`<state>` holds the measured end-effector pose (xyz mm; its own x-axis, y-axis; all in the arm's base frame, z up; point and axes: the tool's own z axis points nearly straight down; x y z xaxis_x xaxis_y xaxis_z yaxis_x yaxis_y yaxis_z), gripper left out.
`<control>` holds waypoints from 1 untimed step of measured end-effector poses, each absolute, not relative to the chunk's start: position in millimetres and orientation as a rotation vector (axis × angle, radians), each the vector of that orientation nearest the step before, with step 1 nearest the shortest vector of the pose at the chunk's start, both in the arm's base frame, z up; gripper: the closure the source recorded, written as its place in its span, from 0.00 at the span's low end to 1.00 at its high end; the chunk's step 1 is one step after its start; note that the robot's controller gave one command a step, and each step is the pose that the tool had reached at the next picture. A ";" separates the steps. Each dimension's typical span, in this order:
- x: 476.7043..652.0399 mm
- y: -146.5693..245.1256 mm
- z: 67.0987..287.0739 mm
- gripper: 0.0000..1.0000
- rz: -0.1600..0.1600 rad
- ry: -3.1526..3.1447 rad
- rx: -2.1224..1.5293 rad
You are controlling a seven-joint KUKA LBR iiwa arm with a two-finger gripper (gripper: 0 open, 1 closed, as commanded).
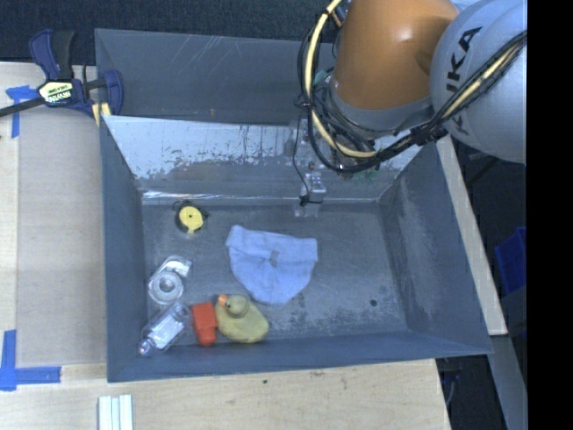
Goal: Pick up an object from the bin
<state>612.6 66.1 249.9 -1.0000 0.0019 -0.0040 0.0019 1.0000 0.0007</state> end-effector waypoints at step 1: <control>606.5 96.5 165.0 0.00 0.003 3.135 0.027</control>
Offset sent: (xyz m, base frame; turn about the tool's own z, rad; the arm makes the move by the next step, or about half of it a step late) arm -0.0109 0.0070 -0.0911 0.0441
